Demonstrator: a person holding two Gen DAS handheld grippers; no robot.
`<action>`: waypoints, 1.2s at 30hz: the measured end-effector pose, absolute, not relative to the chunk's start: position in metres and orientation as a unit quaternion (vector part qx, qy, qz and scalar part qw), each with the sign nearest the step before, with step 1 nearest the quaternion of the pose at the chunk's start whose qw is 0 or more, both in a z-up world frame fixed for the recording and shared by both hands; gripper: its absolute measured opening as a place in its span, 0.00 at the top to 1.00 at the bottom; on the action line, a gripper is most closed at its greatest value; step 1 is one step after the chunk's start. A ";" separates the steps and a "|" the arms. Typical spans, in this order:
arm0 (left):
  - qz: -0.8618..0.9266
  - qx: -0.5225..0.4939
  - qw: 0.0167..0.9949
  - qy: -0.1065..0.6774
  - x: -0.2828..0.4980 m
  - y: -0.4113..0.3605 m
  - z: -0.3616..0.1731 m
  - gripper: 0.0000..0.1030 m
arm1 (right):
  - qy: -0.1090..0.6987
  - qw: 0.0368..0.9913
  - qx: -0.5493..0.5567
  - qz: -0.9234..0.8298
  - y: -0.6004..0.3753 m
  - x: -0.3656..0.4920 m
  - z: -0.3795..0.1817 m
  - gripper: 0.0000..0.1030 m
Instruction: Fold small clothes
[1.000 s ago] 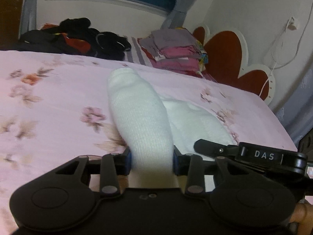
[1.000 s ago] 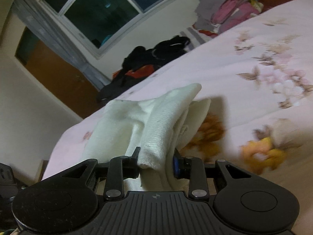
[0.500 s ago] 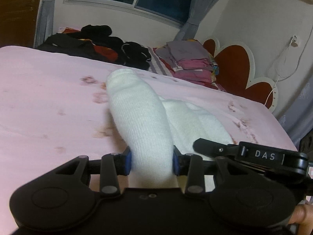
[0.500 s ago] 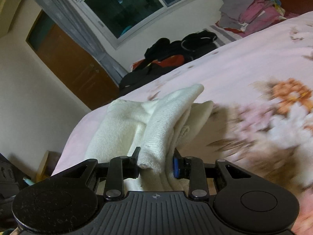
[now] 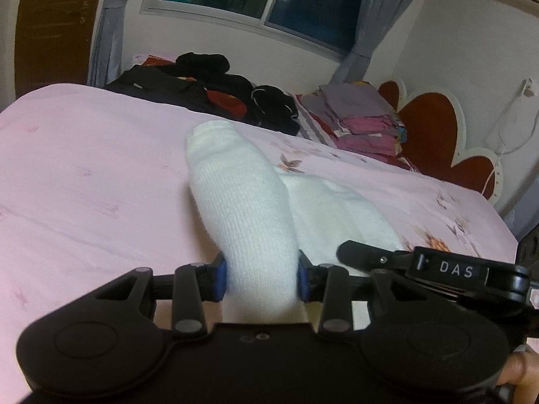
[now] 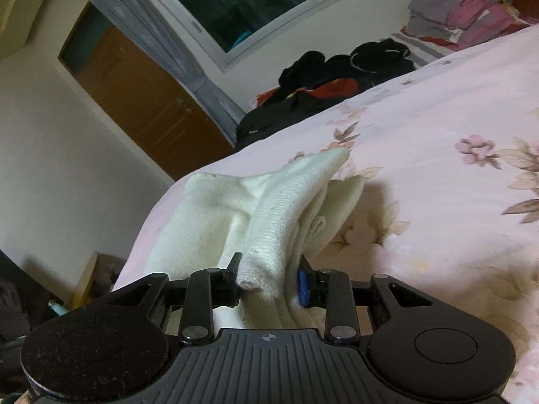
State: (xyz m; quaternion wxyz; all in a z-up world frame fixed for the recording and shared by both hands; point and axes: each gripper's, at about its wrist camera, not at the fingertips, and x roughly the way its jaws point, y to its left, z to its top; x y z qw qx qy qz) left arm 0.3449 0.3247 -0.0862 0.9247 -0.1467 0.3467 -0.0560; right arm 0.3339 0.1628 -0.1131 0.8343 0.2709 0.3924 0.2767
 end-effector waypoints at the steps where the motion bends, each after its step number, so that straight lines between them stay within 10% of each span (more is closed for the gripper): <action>1: -0.054 -0.148 0.925 0.346 0.347 0.328 -0.090 0.64 | 0.391 0.836 0.268 0.278 0.166 0.336 -0.116 0.70; 28: -0.018 -0.197 0.903 0.380 0.356 0.383 -0.135 0.41 | 0.436 0.828 0.208 0.285 0.175 0.371 -0.159 0.68; 32: -0.014 -0.227 0.893 0.388 0.380 0.393 -0.137 0.41 | 0.445 0.815 0.259 0.266 0.170 0.391 -0.165 0.38; 36: -0.011 -0.249 0.883 0.398 0.403 0.397 -0.146 0.41 | 0.462 0.799 0.282 0.261 0.174 0.415 -0.177 0.38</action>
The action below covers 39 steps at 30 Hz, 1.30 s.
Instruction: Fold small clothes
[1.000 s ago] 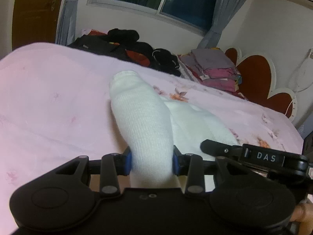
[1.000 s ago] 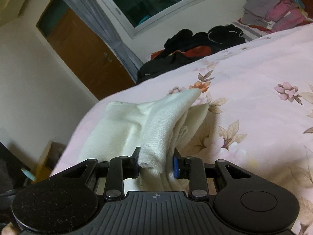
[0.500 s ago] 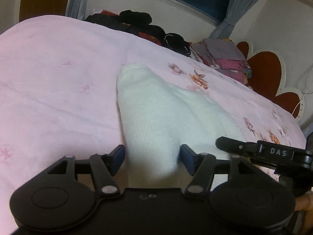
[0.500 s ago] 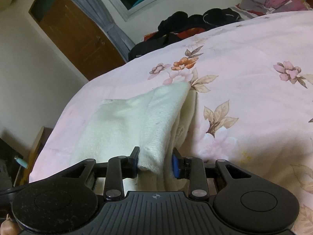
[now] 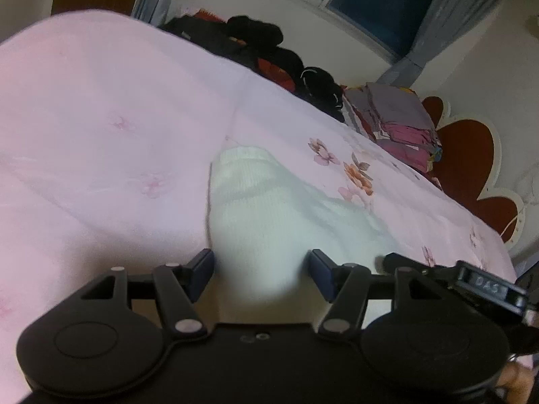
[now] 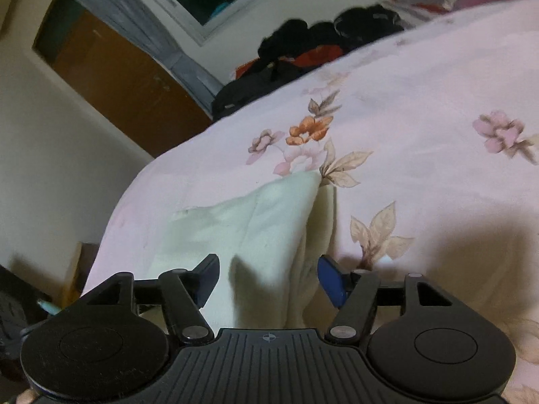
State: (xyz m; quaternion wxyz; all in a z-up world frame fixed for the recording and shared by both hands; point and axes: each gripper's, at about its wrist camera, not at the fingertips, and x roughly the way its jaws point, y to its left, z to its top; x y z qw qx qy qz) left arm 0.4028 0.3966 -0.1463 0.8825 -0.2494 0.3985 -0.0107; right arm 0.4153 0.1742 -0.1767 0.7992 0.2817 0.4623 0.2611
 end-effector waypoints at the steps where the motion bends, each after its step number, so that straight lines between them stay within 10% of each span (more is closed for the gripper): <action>1: -0.008 -0.252 0.881 0.400 0.407 0.397 -0.149 0.40 | 0.467 0.796 0.285 0.260 0.176 0.422 -0.180 0.38; 13: 0.005 -0.193 0.917 0.349 0.407 0.377 -0.152 0.64 | 0.393 0.853 0.190 0.285 0.191 0.432 -0.176 0.92; 20: 0.037 -0.181 0.913 0.364 0.401 0.368 -0.141 0.33 | 0.423 0.842 0.202 0.266 0.184 0.433 -0.184 0.88; 27: 0.028 -0.167 0.914 0.367 0.370 0.366 -0.135 0.32 | 0.418 0.840 0.223 0.265 0.162 0.402 -0.161 0.53; 39: -0.002 -0.185 0.891 0.415 0.312 0.357 -0.153 0.37 | 0.464 0.820 0.181 0.282 0.155 0.311 -0.177 0.53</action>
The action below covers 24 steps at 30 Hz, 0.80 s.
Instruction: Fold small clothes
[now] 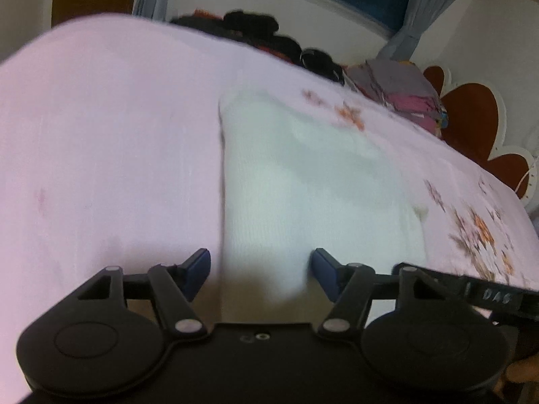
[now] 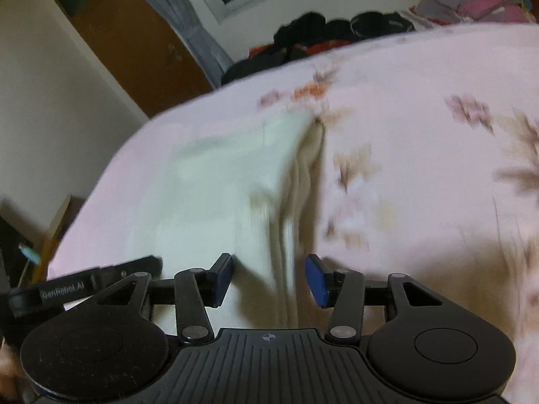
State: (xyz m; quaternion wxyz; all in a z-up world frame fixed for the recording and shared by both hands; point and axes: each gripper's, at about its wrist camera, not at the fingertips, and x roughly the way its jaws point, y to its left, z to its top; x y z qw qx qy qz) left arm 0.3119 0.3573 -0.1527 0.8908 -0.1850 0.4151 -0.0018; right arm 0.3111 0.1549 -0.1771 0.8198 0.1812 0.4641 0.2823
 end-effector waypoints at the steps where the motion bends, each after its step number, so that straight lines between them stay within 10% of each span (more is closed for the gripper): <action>1: -0.002 -0.187 0.890 0.415 0.306 0.357 -0.155 0.37 | 0.468 0.817 0.182 0.283 0.154 0.304 -0.179 0.53; 10: -0.010 -0.184 0.893 0.411 0.286 0.343 -0.157 0.49 | 0.480 0.805 0.184 0.295 0.156 0.273 -0.179 0.54; 14: -0.019 -0.187 0.895 0.405 0.283 0.342 -0.152 0.79 | 0.491 0.791 0.220 0.292 0.149 0.272 -0.180 0.87; 24: -0.046 -0.159 0.901 0.402 0.274 0.341 -0.142 0.81 | 0.506 0.775 0.258 0.278 0.128 0.271 -0.183 0.88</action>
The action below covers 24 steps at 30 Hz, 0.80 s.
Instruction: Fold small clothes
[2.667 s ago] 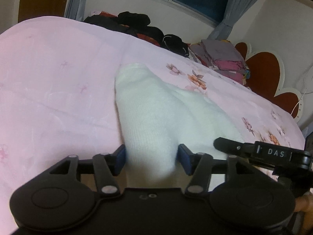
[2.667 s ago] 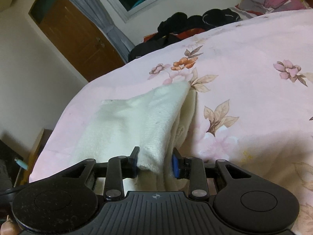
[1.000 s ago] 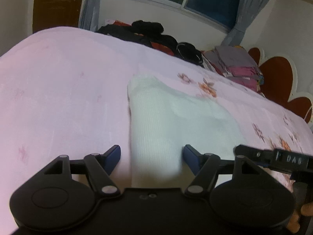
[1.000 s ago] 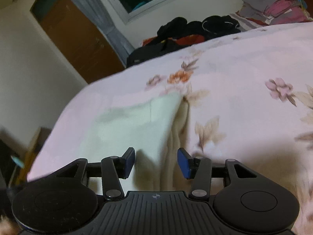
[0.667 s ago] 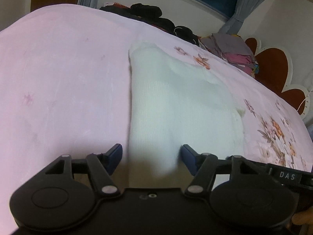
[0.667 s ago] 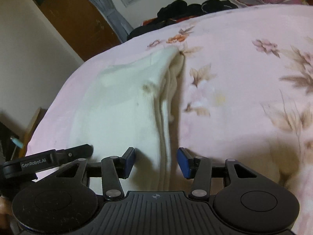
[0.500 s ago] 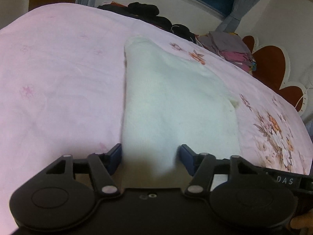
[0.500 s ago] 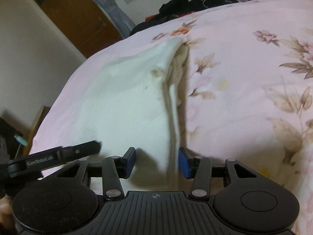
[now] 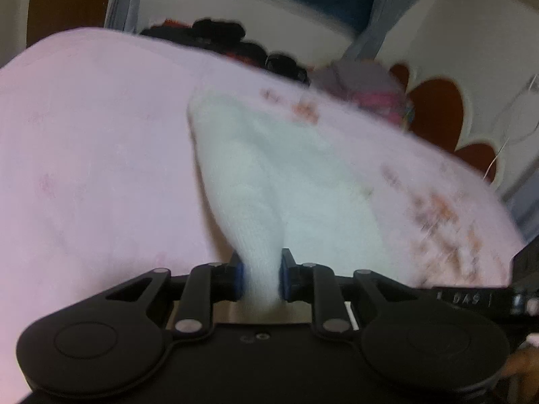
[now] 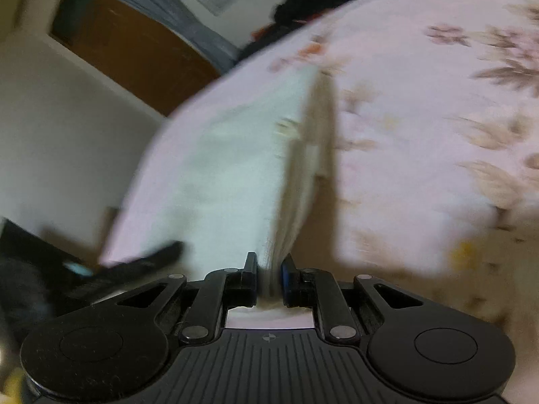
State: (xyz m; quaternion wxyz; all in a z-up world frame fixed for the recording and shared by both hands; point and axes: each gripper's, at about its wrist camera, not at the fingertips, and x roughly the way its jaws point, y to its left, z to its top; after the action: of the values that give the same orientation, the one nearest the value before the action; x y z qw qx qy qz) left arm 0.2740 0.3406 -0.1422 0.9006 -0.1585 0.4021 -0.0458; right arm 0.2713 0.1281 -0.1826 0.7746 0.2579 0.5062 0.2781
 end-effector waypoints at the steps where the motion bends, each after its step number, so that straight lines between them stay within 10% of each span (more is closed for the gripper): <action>1: -0.041 -0.147 0.899 0.411 0.273 0.337 -0.151 0.80 | 0.508 0.780 0.248 0.269 0.127 0.270 -0.187 0.88; 6: -0.024 -0.125 0.902 0.413 0.269 0.331 -0.151 0.63 | 0.484 0.819 0.167 0.259 0.135 0.259 -0.172 0.87; 24: -0.016 -0.096 0.919 0.382 0.300 0.311 -0.154 0.61 | 0.428 0.867 0.047 0.251 0.196 0.280 -0.174 0.88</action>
State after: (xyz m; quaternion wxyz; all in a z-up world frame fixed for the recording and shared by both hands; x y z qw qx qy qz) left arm 0.3000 0.3110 -0.1536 0.9189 -0.0959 0.3822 -0.0164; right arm 0.2796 0.1959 -0.1737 0.8668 0.0474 0.4281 0.2513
